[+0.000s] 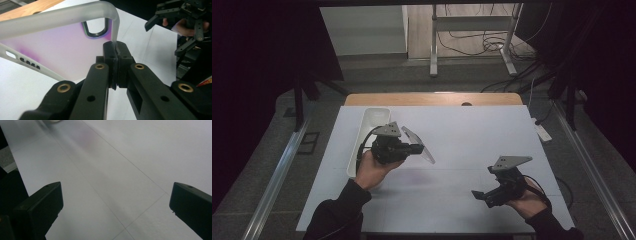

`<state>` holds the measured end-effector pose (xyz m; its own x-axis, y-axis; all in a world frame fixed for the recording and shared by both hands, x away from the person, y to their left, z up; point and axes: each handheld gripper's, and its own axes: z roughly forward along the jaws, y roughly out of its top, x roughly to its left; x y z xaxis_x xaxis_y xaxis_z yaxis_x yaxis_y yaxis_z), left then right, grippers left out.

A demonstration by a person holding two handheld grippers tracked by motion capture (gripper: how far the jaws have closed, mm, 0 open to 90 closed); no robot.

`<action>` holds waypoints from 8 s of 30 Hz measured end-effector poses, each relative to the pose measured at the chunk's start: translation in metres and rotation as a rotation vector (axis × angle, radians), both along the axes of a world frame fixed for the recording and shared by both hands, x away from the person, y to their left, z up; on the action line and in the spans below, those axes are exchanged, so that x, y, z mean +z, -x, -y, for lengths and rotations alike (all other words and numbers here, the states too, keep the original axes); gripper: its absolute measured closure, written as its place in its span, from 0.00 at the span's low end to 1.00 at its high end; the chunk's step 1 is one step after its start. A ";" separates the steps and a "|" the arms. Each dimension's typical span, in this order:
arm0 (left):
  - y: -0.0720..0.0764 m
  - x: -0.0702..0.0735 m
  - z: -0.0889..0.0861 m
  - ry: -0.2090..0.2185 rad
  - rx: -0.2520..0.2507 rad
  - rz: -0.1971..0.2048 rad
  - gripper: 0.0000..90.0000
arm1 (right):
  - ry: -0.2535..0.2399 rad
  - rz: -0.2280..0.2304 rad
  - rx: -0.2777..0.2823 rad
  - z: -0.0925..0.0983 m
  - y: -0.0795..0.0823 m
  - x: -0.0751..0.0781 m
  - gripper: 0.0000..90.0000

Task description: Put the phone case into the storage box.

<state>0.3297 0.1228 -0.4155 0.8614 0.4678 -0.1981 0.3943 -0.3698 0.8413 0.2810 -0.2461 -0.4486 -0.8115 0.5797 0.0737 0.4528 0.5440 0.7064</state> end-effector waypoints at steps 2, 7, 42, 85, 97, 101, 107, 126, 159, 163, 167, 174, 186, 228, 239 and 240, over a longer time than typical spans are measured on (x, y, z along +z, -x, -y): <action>-0.002 0.002 -0.001 -0.006 0.009 -0.001 0.98 | -0.004 0.001 -0.017 0.004 0.001 -0.001 0.00; -0.006 0.006 -0.004 -0.024 0.025 -0.002 0.98 | -0.008 -0.001 -0.050 0.011 0.003 -0.001 0.00; -0.033 0.031 -0.033 -0.080 0.159 -0.002 0.98 | -0.013 0.020 -0.239 0.065 0.024 -0.002 0.00; -0.053 0.049 -0.086 -0.153 0.377 -0.005 0.98 | -0.026 0.038 -0.371 0.091 0.046 0.000 0.00; -0.062 0.046 -0.096 -0.172 0.430 -0.016 0.98 | -0.041 0.046 -0.380 0.094 0.050 0.001 0.00; -0.065 0.045 -0.098 -0.179 0.445 -0.022 0.98 | -0.046 0.045 -0.384 0.095 0.050 0.001 0.00; -0.071 0.040 -0.102 -0.189 0.472 -0.037 0.98 | -0.041 0.042 -0.382 0.095 0.050 0.001 0.00; -0.087 0.029 -0.103 -0.219 0.525 -0.054 0.98 | -0.038 0.038 -0.380 0.095 0.049 0.001 0.00; -0.108 0.004 -0.091 -0.269 0.553 -0.099 0.98 | -0.038 0.033 -0.377 0.095 0.049 0.000 0.00; -0.110 0.000 -0.090 -0.271 0.554 -0.107 0.98 | -0.038 0.032 -0.378 0.095 0.049 0.000 0.00; -0.111 -0.003 -0.089 -0.273 0.557 -0.114 0.98 | -0.038 0.032 -0.377 0.095 0.049 0.000 0.00; -0.113 -0.011 -0.086 -0.278 0.562 -0.130 0.98 | -0.037 0.032 -0.376 0.095 0.049 0.000 0.00; -0.120 -0.024 -0.083 -0.302 0.582 -0.154 0.98 | -0.037 0.030 -0.378 0.095 0.049 0.000 0.00; -0.139 -0.033 -0.080 -0.208 0.643 -0.161 0.90 | -0.042 0.026 -0.378 0.096 0.049 0.000 0.00; -0.135 -0.028 -0.079 -0.190 0.621 -0.148 0.85 | -0.043 0.027 -0.379 0.096 0.049 0.000 0.00; -0.135 -0.028 -0.079 -0.188 0.618 -0.148 0.85 | -0.043 0.027 -0.379 0.096 0.049 0.000 0.00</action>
